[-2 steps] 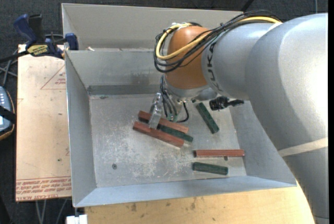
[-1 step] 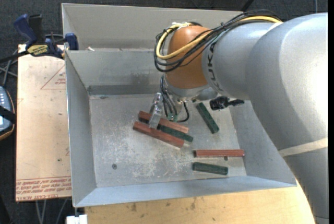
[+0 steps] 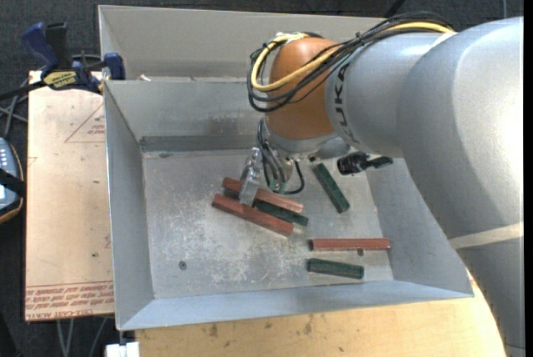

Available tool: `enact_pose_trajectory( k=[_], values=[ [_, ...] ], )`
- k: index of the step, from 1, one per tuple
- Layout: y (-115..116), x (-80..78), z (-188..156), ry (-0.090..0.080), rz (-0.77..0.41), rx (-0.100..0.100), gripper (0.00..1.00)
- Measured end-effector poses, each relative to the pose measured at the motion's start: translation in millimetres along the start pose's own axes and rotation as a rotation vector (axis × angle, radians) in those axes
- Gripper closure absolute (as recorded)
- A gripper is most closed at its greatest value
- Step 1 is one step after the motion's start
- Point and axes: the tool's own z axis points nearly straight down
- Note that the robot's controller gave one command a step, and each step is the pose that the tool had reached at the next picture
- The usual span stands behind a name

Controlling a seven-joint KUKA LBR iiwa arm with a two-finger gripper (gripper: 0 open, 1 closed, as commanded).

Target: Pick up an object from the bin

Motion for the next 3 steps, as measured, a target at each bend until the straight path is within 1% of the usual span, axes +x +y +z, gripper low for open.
enact_pose_trajectory(
  k=[1, 2, 3],
  values=[
    [-0.4, 1.0, -20.1, 0.004, 0.0, 0.002, 1.0],
    [0.4, -0.4, -41.0, -0.003, 0.0, -0.002, 1.0],
    [1.0, -1.5, -50.7, -0.009, 0.0, -0.005, 1.0]
  ],
)
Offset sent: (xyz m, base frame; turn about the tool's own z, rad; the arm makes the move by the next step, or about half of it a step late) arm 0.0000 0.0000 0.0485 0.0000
